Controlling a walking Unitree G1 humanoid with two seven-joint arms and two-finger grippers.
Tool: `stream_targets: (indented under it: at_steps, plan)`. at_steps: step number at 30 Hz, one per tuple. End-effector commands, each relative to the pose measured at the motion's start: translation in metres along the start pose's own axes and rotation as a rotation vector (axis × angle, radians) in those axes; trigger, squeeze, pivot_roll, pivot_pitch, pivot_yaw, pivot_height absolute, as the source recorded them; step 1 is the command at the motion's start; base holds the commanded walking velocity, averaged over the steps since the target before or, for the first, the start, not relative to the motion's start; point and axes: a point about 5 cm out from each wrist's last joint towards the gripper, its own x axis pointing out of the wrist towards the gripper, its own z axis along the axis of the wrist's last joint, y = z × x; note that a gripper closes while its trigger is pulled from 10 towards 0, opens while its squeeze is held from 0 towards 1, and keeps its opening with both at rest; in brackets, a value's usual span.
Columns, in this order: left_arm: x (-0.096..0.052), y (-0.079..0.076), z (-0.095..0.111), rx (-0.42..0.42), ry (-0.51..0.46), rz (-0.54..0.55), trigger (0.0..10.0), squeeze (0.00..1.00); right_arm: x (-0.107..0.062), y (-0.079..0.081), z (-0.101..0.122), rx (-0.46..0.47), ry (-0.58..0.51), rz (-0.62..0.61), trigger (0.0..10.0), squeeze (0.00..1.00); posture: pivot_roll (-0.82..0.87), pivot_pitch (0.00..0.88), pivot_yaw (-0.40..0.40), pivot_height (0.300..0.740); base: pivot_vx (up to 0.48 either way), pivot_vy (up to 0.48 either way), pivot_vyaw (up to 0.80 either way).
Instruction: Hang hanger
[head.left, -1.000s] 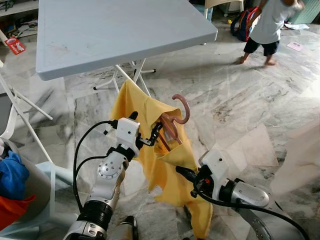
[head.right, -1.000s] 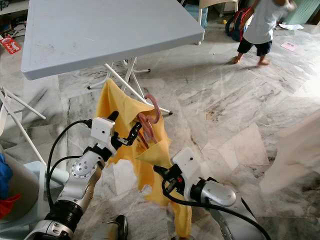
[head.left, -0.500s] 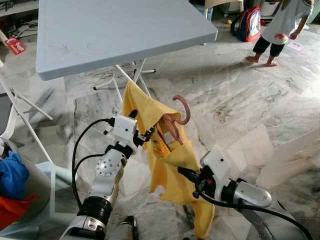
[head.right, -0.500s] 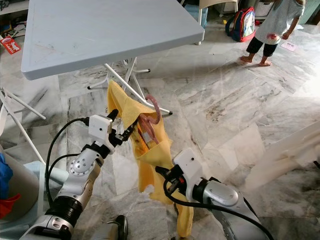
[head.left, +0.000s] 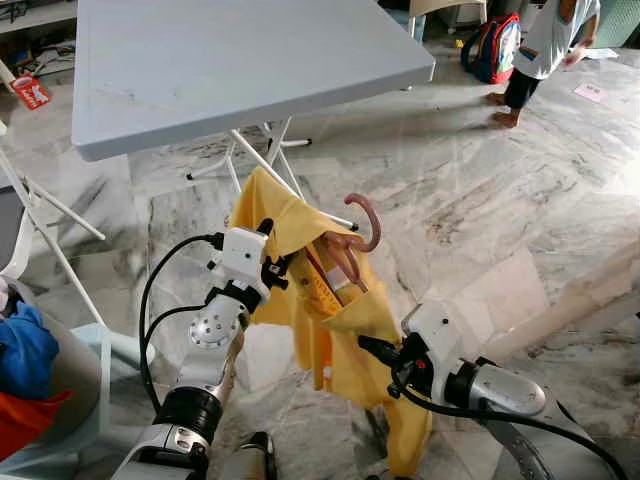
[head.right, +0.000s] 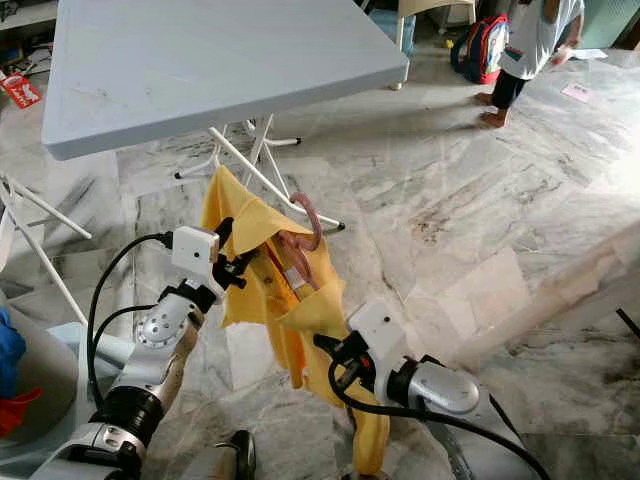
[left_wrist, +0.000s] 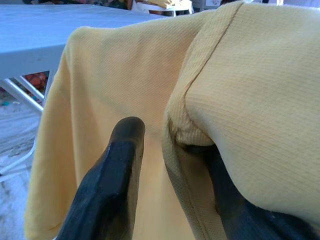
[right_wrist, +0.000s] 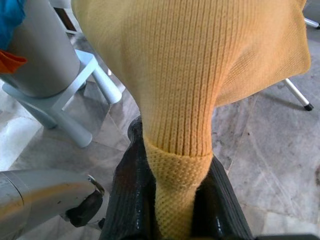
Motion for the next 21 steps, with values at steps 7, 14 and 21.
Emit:
stream_targets:
  at_steps: [7, 14, 21]
  plan:
    - [0.001, 0.009, 0.002, 0.026, -0.003, 0.034, 0.0, 0.0, -0.001, -0.001, 0.001, -0.054, 0.004, -0.02, 10.0, 0.0, -0.16, 0.201, 0.016, 0.74, 0.0, 0.0, 0.0]
    - [0.003, 0.016, 0.008, 0.054, -0.017, 0.07, 0.0, 0.0, -0.002, -0.015, -0.01, -0.169, 0.092, -0.106, 10.0, 0.0, -0.16, 0.202, 0.016, 0.74, 0.0, 0.0, 0.0]
    - [0.004, 0.034, 0.012, 0.097, -0.005, 0.133, 0.0, 0.0, -0.016, -0.037, -0.024, -0.291, 0.209, -0.176, 10.0, 0.0, -0.16, 0.202, 0.017, 0.74, 0.0, 0.0, 0.0]
